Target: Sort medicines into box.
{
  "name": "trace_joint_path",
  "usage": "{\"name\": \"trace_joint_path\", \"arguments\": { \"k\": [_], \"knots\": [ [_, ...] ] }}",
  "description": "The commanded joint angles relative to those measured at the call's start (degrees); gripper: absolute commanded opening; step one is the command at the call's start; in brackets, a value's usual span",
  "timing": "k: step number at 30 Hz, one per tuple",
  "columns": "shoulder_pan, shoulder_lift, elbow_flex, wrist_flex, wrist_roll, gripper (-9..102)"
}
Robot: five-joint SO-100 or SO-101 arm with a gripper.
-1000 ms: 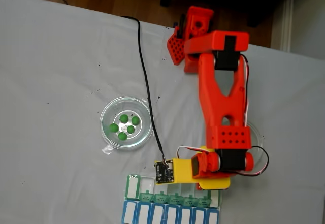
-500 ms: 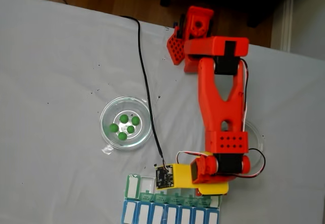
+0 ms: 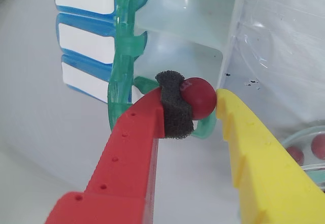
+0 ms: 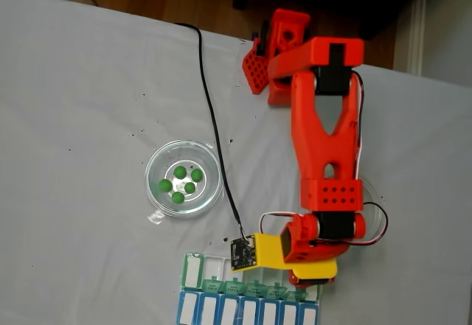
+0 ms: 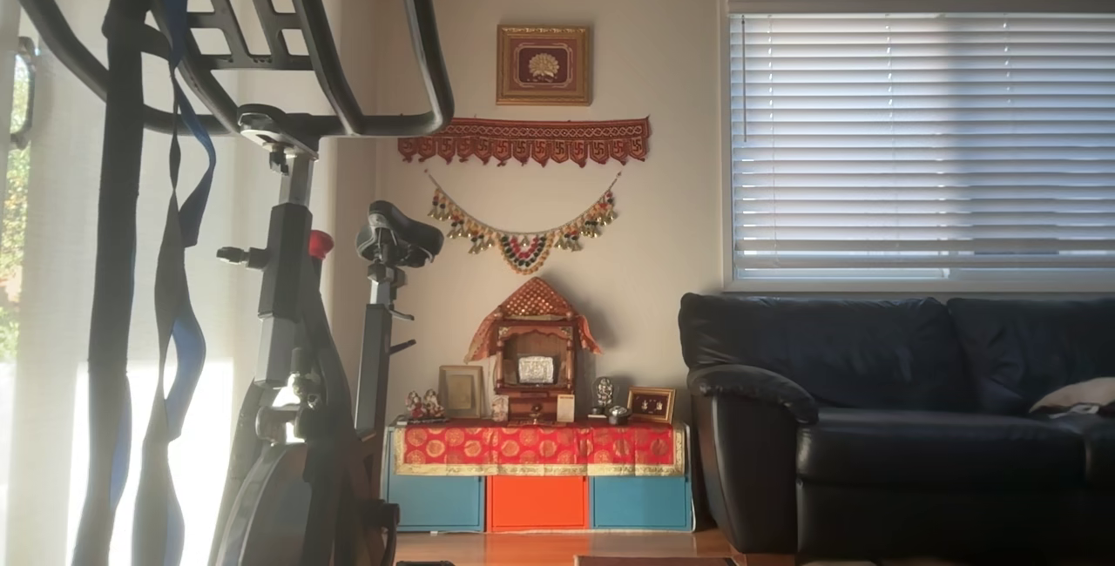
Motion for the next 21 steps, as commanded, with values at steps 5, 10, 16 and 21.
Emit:
{"name": "trace_joint_path", "arguments": {
  "k": [5, 10, 16, 21],
  "knots": [
    [-0.97, 7.47, 1.58, -5.36, 0.79, 1],
    [-1.05, 7.91, 3.78, -8.61, 1.05, 1],
    [-1.05, 8.00, 5.10, -11.07, 0.70, 1],
    [-1.05, 8.00, 5.98, -12.57, 0.09, 1]
  ]
}}
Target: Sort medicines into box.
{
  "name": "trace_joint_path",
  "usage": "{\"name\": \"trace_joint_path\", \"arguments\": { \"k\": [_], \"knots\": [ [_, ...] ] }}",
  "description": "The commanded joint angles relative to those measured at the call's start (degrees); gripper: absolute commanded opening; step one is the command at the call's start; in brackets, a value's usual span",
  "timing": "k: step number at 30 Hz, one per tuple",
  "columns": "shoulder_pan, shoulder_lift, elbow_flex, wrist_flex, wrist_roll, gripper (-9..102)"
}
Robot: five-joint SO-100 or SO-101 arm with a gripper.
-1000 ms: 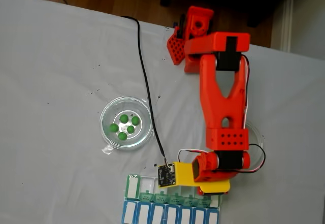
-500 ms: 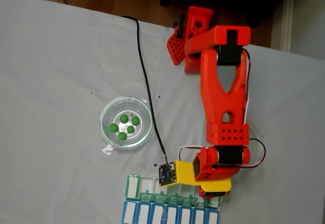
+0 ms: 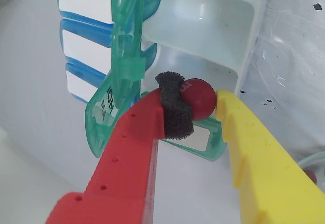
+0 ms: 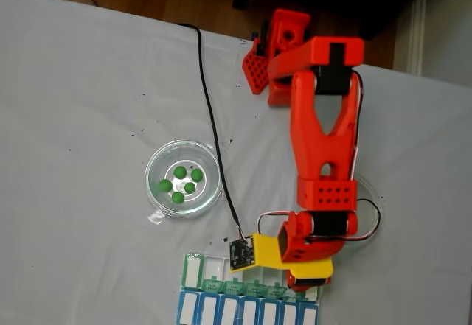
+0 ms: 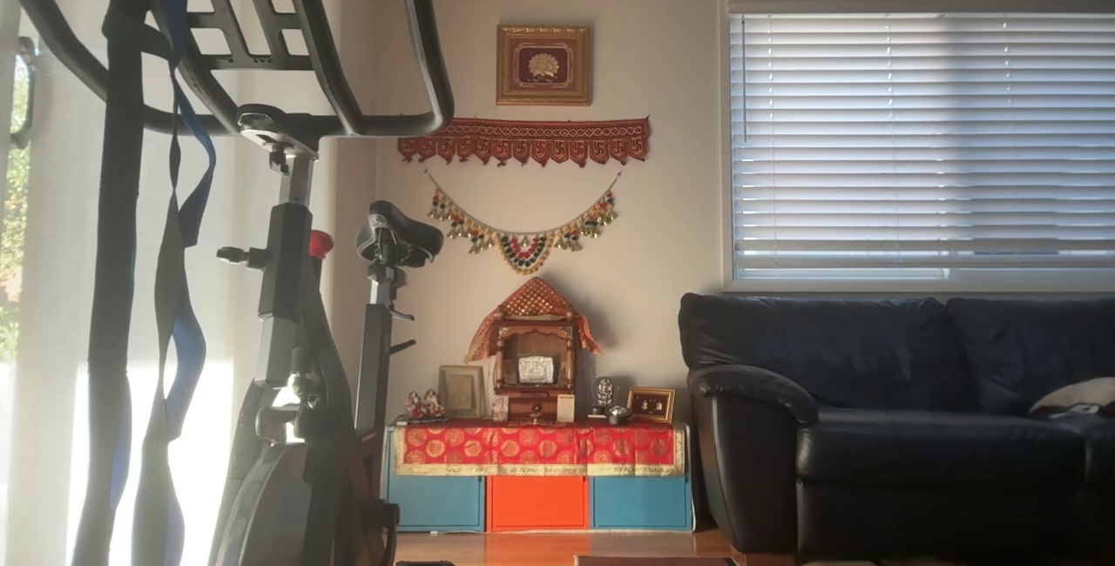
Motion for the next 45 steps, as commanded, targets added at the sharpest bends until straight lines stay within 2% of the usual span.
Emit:
{"name": "trace_joint_path", "arguments": {
  "k": [1, 6, 18, 20, 34, 45],
  "knots": [
    [-1.14, 7.91, -1.14, -1.41, -0.44, 1],
    [-1.14, 7.21, -1.67, -1.49, -0.88, 3],
    [-1.49, 9.67, 0.44, -0.53, -1.67, 17],
    [-1.49, 9.76, 1.32, -2.37, -1.76, 17],
    [-1.49, 7.12, -1.93, 1.49, -2.90, 22],
    [-1.23, 7.82, -0.88, -0.18, -3.34, 21]
  ]
}}
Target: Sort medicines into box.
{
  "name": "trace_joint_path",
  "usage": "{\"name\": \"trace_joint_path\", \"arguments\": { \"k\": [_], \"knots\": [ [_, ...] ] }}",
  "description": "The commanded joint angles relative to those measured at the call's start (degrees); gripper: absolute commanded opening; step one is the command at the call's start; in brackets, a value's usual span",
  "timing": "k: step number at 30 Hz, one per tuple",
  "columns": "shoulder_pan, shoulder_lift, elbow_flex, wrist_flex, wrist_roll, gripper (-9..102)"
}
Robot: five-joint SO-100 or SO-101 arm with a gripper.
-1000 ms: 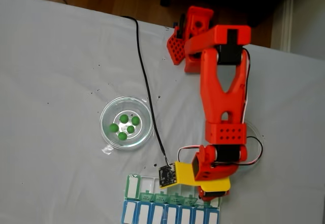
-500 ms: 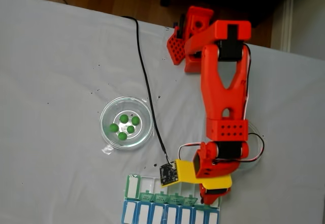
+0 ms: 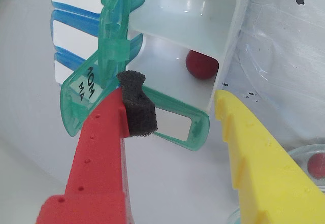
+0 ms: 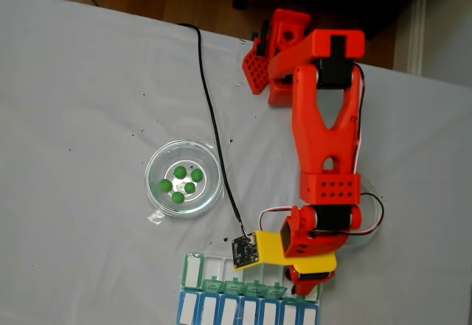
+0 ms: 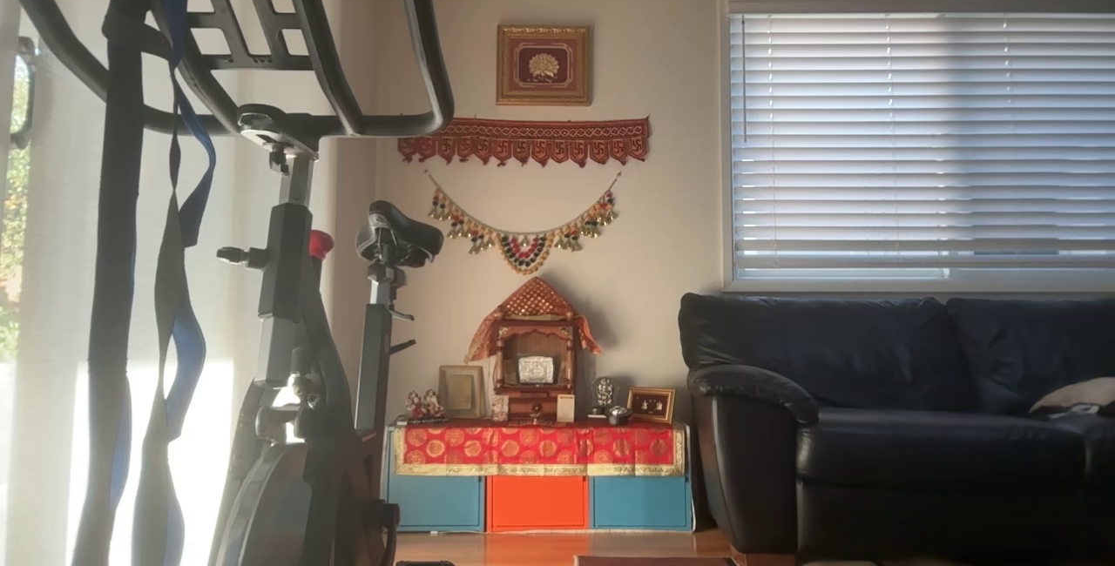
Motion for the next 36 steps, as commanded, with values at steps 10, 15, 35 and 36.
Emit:
{"name": "trace_joint_path", "arguments": {
  "k": [10, 15, 35, 36],
  "knots": [
    [-0.09, 5.01, -12.22, 10.02, -1.76, 4],
    [-0.88, 5.19, -18.98, 18.02, -0.88, 1],
    [-15.91, 2.64, -33.84, 51.77, -9.23, 1],
    [-16.52, 3.43, -31.82, 50.54, -9.14, 1]
  ]
}}
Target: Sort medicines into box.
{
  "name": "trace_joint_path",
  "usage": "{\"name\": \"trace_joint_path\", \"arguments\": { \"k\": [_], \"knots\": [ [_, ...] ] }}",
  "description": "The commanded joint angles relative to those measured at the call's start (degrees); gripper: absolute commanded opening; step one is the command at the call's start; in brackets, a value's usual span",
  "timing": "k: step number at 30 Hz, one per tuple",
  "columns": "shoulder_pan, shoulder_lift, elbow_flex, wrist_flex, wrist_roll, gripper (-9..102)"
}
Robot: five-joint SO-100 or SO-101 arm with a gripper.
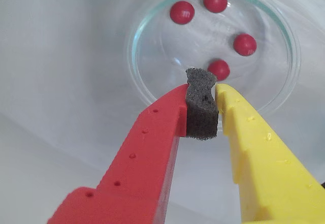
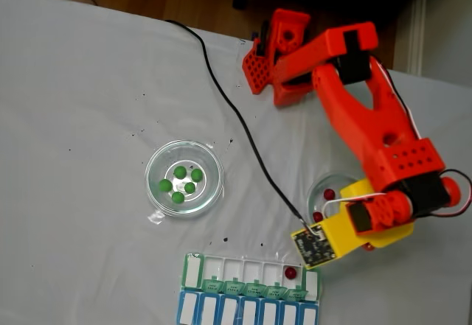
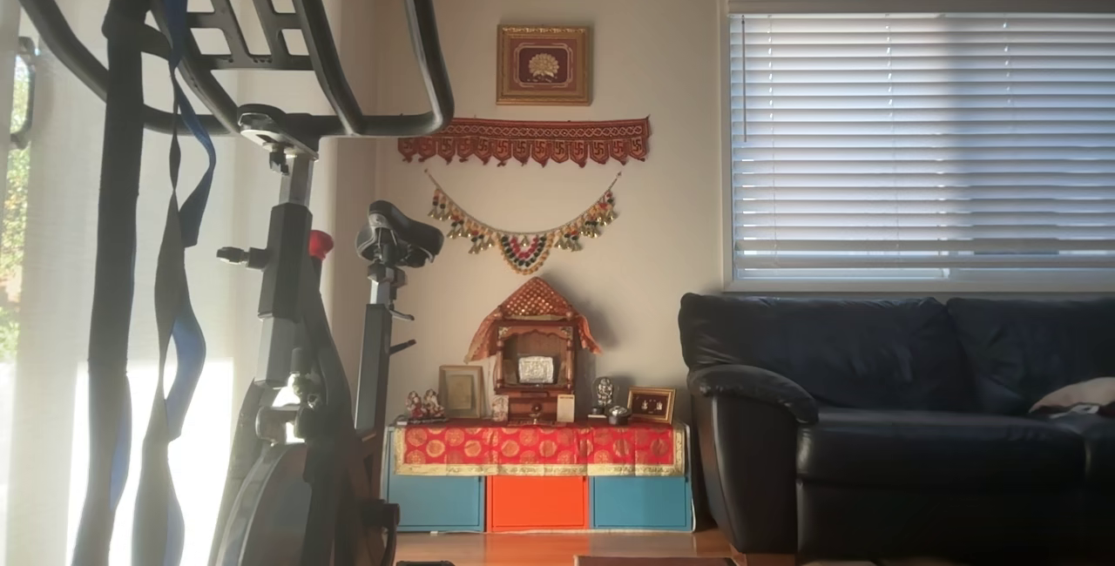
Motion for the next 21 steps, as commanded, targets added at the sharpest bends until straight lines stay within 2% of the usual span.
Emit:
{"name": "trace_joint_path", "arguments": {
  "k": [1, 6, 16, 21],
  "knots": [
    [-2.55, 3.60, 0.79, -1.32, -0.53, 1],
    [-5.54, 7.56, 10.81, -6.33, 1.23, 1],
    [-7.91, 8.35, 19.16, -6.50, 0.35, 1],
    [-9.05, 10.37, 25.14, -9.58, -0.26, 1]
  ]
}}
